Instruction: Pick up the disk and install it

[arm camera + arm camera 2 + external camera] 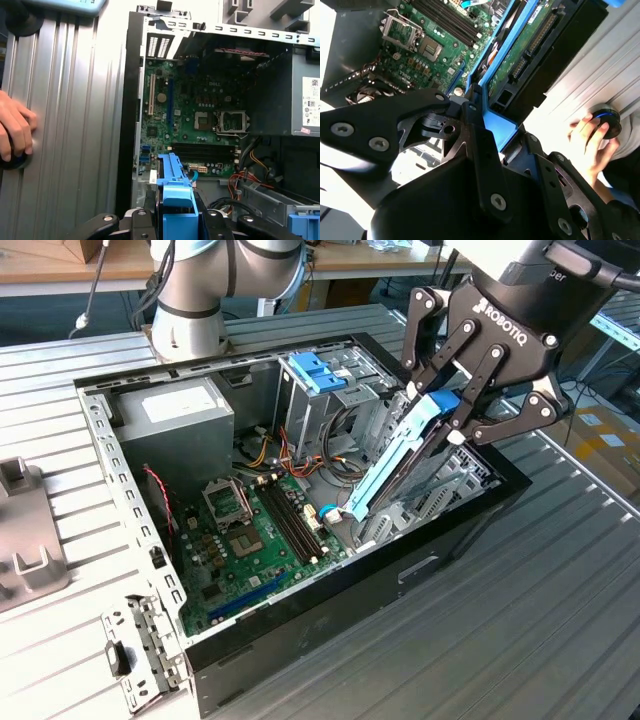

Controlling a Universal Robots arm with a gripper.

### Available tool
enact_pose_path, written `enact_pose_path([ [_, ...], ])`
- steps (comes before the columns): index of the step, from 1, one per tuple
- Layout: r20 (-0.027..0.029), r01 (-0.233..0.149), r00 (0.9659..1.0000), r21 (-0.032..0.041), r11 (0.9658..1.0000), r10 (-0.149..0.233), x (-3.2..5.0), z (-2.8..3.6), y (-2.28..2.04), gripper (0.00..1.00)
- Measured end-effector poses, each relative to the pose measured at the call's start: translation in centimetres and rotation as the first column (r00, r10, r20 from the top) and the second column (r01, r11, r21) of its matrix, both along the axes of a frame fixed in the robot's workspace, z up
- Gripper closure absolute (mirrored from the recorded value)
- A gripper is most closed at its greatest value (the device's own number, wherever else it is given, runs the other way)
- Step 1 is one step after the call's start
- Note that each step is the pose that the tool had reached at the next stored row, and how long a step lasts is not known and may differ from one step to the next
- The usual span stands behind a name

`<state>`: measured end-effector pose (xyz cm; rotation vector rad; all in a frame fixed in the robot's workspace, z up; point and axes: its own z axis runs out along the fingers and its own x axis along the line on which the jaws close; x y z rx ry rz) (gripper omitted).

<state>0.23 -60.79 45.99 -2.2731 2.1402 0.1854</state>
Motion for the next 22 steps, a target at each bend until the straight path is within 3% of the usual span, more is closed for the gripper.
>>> enact_pose_path([
  [3, 0.0, 0.022, 0.9998, -0.0002, 0.9998, -0.022, 0.1, -0.04, 0.0, 0.63],
  [4, 0.0, 0.061, 0.9982, -0.0001, 0.9982, -0.061, 0.46, -0.19, 0.0, 0.63],
  [5, 0.0, 0.073, 0.9973, -0.0001, 0.9973, -0.073, 0.96, -0.29, 0.0, 0.63],
  [9, -0.0001, 0.078, 0.997, -0.0002, 0.997, -0.078, 1.28, -0.35, 0.0, 0.63],
  [13, -0.0001, 0.08, 0.9968, 0.0003, 0.9968, -0.08, 2.11, -0.42, 0.04, 0.63],
  [20, -0.0001, 0.081, 0.9967, -0.0001, 0.9967, -0.081, 3.03, -0.42, 1.01, 0.63],
  [22, -0.0002, 0.081, 0.9967, -0.0001, 0.9967, -0.081, 3.89, -0.41, 1.07, 0.63],
])
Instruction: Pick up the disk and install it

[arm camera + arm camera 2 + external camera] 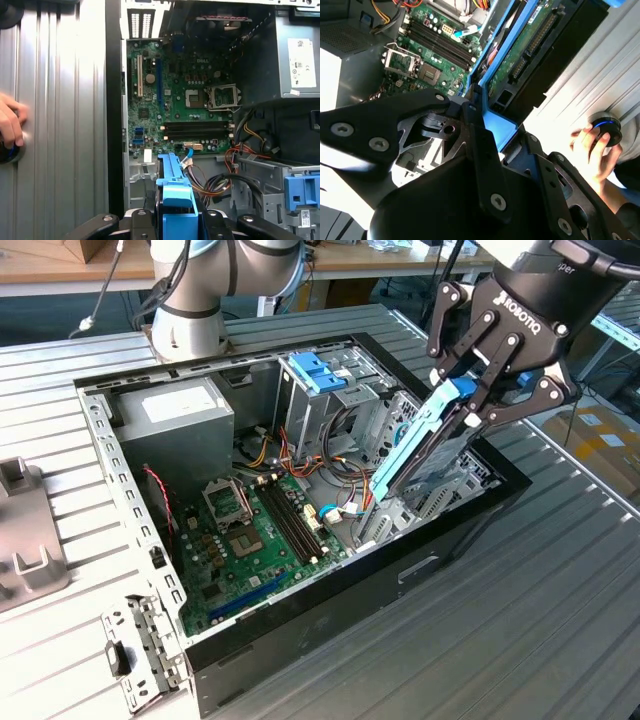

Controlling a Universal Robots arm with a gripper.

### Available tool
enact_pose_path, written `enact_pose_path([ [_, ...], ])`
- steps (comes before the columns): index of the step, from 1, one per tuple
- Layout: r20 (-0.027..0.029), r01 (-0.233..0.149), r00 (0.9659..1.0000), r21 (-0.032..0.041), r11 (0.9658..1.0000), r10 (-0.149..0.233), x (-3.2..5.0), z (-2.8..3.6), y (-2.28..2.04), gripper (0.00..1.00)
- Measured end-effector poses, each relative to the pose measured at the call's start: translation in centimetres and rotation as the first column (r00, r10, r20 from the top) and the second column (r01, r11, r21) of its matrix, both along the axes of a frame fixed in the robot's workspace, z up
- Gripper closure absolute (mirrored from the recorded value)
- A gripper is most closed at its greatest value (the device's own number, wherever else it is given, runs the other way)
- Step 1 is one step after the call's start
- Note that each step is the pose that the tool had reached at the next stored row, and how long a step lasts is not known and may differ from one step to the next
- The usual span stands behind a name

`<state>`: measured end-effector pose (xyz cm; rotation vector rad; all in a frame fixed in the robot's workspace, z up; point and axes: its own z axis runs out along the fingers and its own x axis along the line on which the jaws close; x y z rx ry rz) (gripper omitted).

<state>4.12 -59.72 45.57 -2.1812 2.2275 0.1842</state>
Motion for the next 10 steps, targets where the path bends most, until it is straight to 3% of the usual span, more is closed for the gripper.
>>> enact_pose_path([
  [8, -0.0016, 0.0, 1.0, 0.0, 1.0, 0.0, 1.9, -0.01, 0.6, 0.63],
  [10, -0.0048, 0.0, 1.0, 0.0, 1.0, 0.0, 3.08, -0.02, 0.61, 0.63],
])
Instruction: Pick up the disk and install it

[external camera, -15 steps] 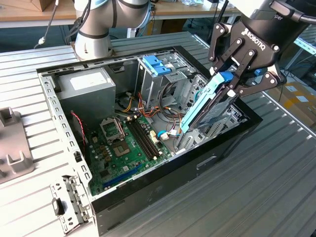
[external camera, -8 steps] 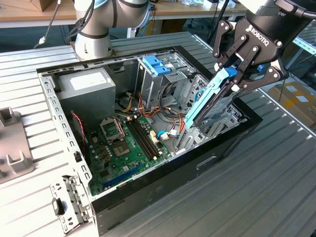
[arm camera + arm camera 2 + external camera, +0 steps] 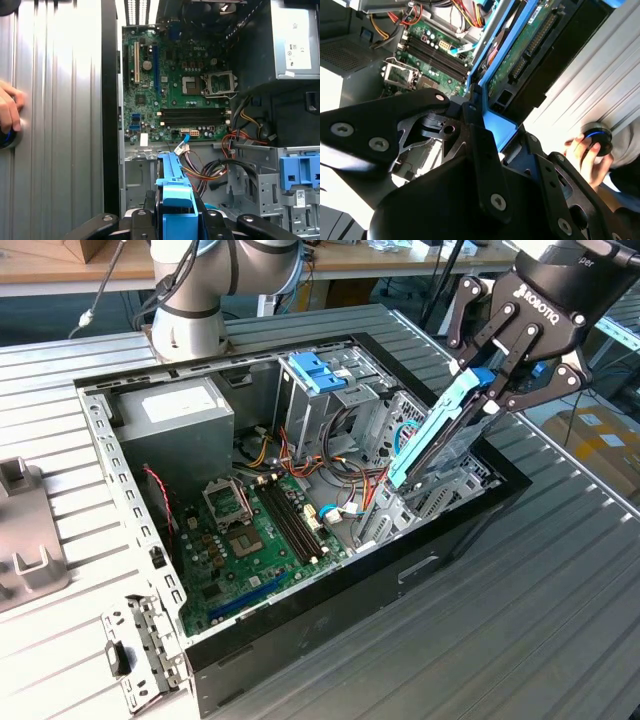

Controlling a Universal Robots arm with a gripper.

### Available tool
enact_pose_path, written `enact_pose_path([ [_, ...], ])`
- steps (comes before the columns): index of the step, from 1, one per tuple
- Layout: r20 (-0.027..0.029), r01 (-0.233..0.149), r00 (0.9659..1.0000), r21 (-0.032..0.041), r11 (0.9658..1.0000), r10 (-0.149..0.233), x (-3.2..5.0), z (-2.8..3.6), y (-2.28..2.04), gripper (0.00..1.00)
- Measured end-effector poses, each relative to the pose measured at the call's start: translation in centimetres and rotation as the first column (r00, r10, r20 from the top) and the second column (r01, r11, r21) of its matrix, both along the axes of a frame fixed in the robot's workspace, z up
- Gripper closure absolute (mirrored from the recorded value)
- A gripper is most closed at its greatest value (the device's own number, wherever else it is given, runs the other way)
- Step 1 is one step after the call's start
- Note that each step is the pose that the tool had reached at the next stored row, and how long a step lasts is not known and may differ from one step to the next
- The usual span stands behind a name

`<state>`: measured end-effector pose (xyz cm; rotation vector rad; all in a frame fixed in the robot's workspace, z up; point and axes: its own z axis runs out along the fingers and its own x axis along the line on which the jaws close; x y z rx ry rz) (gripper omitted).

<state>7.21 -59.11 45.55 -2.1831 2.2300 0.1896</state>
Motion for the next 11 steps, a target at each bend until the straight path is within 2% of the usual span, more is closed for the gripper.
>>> enact_pose_path([
  [3, -0.0027, 0.0, 1.0, 0.0001, 1.0, 0.0, 0.58, -0.28, 0.0, 0.63],
  [11, -0.0033, 0.0, 1.0, 0.0001, 1.0, 0.0, 0.68, -0.81, -0.06, 0.63],
])
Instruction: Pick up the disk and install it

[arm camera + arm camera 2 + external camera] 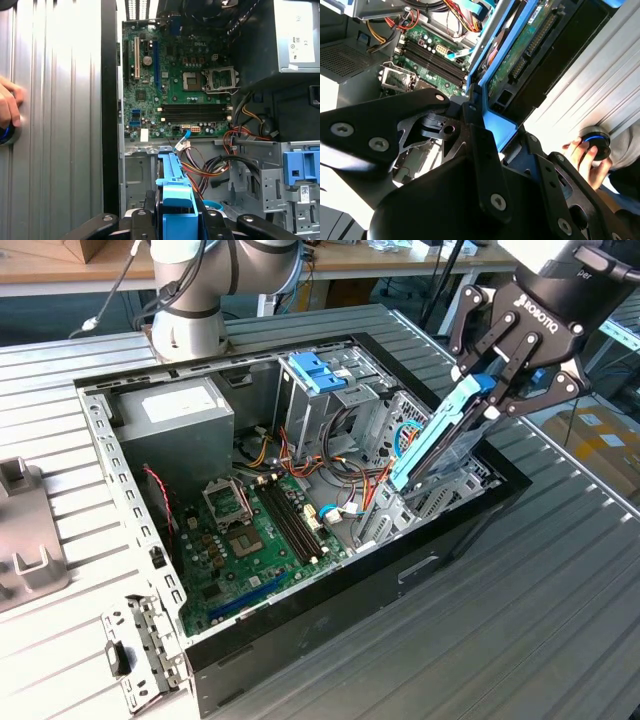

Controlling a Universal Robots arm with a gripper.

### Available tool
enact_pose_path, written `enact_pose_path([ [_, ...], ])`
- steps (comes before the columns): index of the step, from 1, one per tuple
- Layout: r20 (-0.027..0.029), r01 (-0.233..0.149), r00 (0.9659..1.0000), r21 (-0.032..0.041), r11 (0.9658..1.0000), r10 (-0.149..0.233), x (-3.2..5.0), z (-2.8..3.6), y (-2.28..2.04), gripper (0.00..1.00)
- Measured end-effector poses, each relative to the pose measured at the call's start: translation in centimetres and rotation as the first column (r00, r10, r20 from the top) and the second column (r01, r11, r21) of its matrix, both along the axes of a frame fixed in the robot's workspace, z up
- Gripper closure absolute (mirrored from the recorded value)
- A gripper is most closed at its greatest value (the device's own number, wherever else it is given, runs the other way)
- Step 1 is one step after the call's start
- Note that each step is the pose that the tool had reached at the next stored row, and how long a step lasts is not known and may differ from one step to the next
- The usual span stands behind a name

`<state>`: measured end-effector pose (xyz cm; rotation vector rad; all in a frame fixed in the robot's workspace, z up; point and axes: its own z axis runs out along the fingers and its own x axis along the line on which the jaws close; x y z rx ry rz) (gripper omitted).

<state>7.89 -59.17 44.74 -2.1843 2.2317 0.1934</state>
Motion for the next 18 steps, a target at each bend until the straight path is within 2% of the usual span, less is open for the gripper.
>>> enact_pose_path([
  [18, -0.0001, 0.0, 1.0, 0.0, 1.0, 0.0, 0.06, -1.18, -0.2, 0.63],
])
